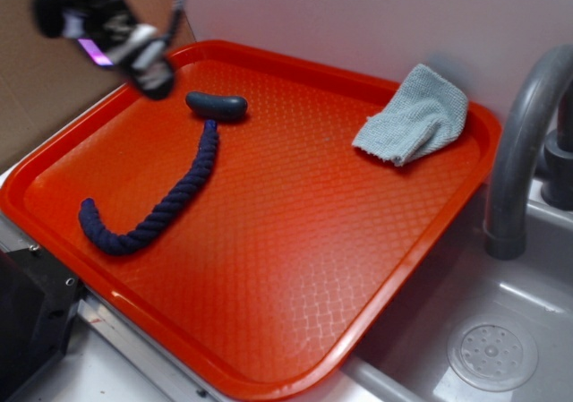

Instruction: Grab the blue cloth.

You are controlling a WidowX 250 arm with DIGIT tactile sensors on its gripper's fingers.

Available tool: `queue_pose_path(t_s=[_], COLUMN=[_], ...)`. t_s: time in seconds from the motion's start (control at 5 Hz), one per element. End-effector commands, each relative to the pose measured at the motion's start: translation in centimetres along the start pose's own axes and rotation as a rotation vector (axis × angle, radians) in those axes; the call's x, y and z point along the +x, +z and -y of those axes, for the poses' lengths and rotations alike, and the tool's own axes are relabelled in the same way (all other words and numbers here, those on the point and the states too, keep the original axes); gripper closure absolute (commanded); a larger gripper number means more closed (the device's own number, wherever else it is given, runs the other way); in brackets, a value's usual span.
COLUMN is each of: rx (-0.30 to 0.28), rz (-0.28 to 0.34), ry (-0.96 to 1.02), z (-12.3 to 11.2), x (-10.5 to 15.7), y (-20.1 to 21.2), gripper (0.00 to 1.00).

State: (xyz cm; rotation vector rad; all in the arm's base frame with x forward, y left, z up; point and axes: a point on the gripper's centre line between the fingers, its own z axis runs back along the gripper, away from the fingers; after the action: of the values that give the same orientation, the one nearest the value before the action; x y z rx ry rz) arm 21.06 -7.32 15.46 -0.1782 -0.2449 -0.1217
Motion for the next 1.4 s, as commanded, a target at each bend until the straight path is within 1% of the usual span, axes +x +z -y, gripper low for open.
queue_pose_path(t_s=[0.0, 0.4, 0.6, 0.8, 1.0, 1.2], rx=[-0.066, -0.066, -0.017, 0.031, 0.016, 0.17], rz=[0.093, 0.093, 0.087, 0.111, 0.16, 0.17], ry=[-0.056, -0.056, -0.129, -0.203, -0.274, -0.288], z=[0.0, 0.0, 2.7, 4.5, 5.2, 5.1], x=[3.0, 3.0, 4.9, 6.6, 8.5, 11.2], y=[-0.5, -0.5, -4.3, -6.8, -8.5, -11.9], gripper=[0.0, 0.0, 0.0, 0.0, 0.0, 0.0])
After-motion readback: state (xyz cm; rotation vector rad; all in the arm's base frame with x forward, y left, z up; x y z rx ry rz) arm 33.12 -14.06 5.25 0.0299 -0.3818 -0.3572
